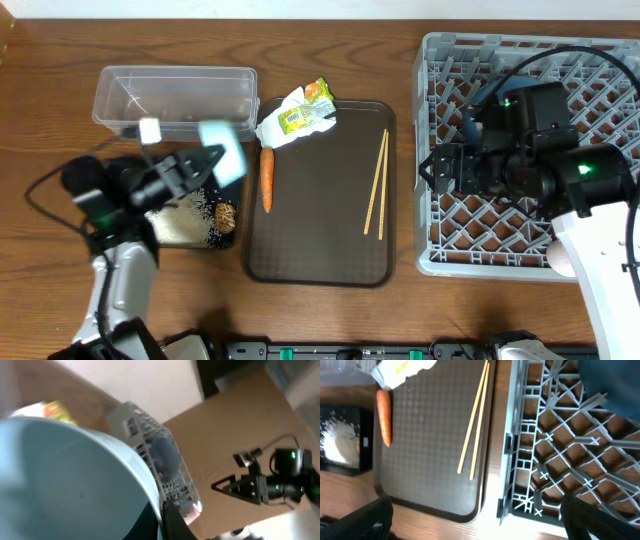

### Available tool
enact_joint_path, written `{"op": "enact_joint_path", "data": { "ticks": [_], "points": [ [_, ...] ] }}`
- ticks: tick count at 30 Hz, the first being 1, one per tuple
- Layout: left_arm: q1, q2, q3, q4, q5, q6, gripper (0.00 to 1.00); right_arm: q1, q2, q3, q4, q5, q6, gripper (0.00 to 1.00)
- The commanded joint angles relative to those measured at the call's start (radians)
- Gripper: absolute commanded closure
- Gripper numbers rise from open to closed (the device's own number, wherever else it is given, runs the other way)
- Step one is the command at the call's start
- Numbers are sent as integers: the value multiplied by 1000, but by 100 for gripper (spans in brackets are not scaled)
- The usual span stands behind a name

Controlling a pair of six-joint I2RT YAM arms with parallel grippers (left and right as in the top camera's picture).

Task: Sort waste into correct bins and load items into the dishwasher rack
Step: 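Lift the emptied bowl with the left gripper toward the rack, then pass the bowl from the left gripper to the right gripper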

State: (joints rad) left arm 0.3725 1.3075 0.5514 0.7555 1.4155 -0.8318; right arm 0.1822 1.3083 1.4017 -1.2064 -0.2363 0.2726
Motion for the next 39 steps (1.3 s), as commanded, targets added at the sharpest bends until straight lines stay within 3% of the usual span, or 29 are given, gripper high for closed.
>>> {"op": "enact_joint_path", "data": {
  "ticks": [1, 8, 13, 26, 39],
  "points": [
    [-151, -9, 14, 136, -171, -220, 94, -77, -41, 17, 0, 4, -16, 1],
    [-465, 112, 92, 174, -401, -220, 94, -312, -114, 20, -25, -3, 23, 1],
    [-644, 260, 262, 238, -452, -217, 94, -422, -137, 20, -60, -16, 26, 1],
    [-937, 702, 743, 238, -496, -254, 94, -435, -137, 19, -128, -23, 26, 1],
    [-1126, 831, 772, 320, -616, -393, 94, -434, -137, 19, -148, -14, 18, 1]
  ]
}}
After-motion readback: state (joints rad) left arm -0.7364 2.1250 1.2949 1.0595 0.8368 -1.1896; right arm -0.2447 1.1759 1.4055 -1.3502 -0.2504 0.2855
